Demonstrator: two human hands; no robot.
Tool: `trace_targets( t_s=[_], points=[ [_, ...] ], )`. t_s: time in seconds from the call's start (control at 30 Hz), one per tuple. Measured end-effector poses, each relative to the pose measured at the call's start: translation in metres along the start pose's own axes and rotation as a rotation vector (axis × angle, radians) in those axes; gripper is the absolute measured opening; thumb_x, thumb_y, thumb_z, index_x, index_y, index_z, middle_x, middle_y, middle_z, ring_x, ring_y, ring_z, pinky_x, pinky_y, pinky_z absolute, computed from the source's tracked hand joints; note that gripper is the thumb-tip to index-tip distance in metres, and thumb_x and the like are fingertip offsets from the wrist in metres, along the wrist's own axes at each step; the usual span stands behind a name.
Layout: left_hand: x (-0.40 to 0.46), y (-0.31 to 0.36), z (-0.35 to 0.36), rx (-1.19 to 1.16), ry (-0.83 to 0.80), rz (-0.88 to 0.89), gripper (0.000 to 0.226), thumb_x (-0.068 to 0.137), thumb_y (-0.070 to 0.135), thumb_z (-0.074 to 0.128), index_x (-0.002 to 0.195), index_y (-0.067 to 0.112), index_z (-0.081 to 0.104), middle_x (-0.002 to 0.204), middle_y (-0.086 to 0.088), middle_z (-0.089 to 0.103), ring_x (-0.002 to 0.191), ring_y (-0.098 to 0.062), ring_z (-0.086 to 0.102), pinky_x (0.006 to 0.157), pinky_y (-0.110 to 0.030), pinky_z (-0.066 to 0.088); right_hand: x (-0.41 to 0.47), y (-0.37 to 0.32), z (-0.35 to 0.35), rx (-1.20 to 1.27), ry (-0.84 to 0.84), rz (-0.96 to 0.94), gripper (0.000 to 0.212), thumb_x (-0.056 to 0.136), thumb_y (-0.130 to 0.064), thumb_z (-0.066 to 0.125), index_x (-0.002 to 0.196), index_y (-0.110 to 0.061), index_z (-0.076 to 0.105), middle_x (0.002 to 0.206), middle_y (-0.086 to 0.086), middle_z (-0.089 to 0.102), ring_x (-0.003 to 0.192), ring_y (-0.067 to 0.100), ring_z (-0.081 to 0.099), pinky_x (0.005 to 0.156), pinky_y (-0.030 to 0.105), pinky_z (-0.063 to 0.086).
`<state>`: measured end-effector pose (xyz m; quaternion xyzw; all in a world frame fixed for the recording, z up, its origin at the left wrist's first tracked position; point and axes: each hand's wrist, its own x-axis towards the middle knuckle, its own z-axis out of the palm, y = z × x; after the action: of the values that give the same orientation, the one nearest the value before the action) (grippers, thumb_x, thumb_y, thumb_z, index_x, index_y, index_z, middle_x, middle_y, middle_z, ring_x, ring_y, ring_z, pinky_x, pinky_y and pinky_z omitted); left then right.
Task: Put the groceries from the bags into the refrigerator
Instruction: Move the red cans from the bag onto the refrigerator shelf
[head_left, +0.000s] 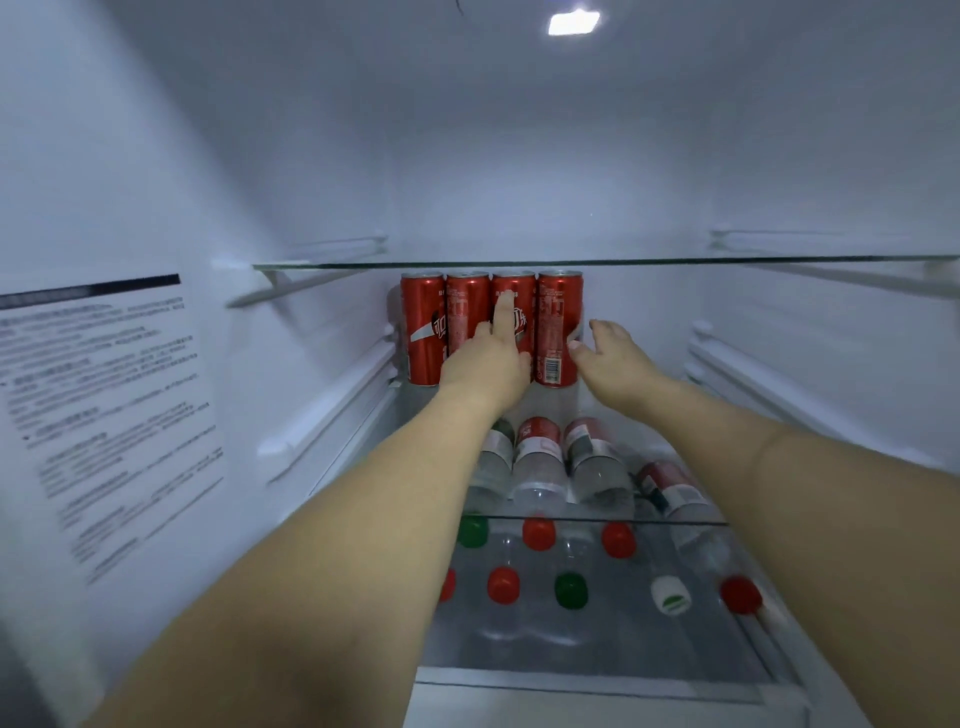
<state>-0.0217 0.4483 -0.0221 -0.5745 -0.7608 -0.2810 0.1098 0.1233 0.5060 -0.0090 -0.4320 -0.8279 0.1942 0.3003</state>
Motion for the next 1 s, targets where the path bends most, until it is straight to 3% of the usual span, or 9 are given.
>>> trace_targets(
  t_s=[0.1, 0.27, 0.4, 0.67, 0.83, 1.0],
  points=[
    [-0.012, 0.005, -0.015, 0.057, -0.038, -0.021, 0.074, 0.102, 0.036, 0.04, 0.158, 0.026, -0.007, 0.145, -0.015, 0.041, 0.122, -0.034, 0.051, 0.095, -0.05, 0.048, -0.017, -0.005, -0.015, -0.144, -0.041, 0.01, 0.055, 0.105, -0.032, 0.035, 0.15, 0.0, 0.026, 0.157, 0.018, 0.025, 0.146, 0.03, 0.023, 0.117, 0.037, 0.02],
    [-0.044, 0.004, -0.03, 0.143, -0.069, -0.006, 0.07, 0.103, 0.039, 0.037, 0.159, 0.015, 0.003, 0.154, -0.016, 0.033, 0.136, -0.034, 0.038, 0.112, -0.048, 0.034, -0.058, -0.013, -0.02, -0.324, -0.142, 0.064, 0.066, 0.105, -0.039, 0.032, 0.155, -0.005, 0.007, 0.163, 0.014, -0.004, 0.151, 0.028, -0.001, 0.122, 0.039, 0.005],
    [-0.065, -0.002, -0.04, 0.196, -0.064, 0.042, 0.068, 0.102, 0.041, 0.037, 0.157, 0.01, 0.013, 0.159, -0.015, 0.029, 0.143, -0.033, 0.03, 0.119, -0.047, 0.023, -0.091, -0.024, -0.028, -0.433, -0.183, 0.009, 0.066, 0.105, -0.041, 0.03, 0.156, -0.007, 0.004, 0.164, 0.013, -0.005, 0.151, 0.027, -0.003, 0.121, 0.039, 0.004],
    [-0.088, -0.02, -0.069, 0.207, -0.062, 0.08, 0.065, 0.1, 0.047, 0.036, 0.152, 0.007, 0.029, 0.157, -0.015, 0.032, 0.145, -0.031, 0.028, 0.12, -0.049, 0.022, -0.12, -0.046, -0.037, -0.577, -0.256, 0.005, 0.065, 0.105, -0.043, 0.025, 0.156, -0.009, 0.003, 0.164, 0.01, -0.006, 0.151, 0.027, -0.008, 0.123, 0.042, 0.0],
    [-0.111, -0.019, -0.083, 0.231, -0.13, 0.044, 0.072, 0.102, 0.048, 0.033, 0.158, 0.009, 0.012, 0.166, -0.011, 0.008, 0.153, -0.029, 0.003, 0.124, -0.046, 0.008, -0.135, -0.055, -0.025, -0.573, -0.348, 0.046, 0.069, 0.103, -0.045, 0.025, 0.156, -0.012, -0.003, 0.164, 0.008, -0.011, 0.15, 0.028, -0.014, 0.122, 0.048, -0.001],
    [-0.145, -0.011, -0.102, 0.257, -0.171, 0.019, 0.072, 0.103, 0.05, 0.03, 0.158, 0.01, 0.008, 0.166, -0.01, 0.004, 0.153, -0.026, -0.001, 0.125, -0.044, 0.006, -0.168, -0.078, -0.02, -0.522, -0.373, 0.048, 0.061, 0.105, -0.033, 0.023, 0.157, -0.014, -0.004, 0.163, 0.007, -0.016, 0.149, 0.026, -0.018, 0.121, 0.044, -0.007]
  ],
)
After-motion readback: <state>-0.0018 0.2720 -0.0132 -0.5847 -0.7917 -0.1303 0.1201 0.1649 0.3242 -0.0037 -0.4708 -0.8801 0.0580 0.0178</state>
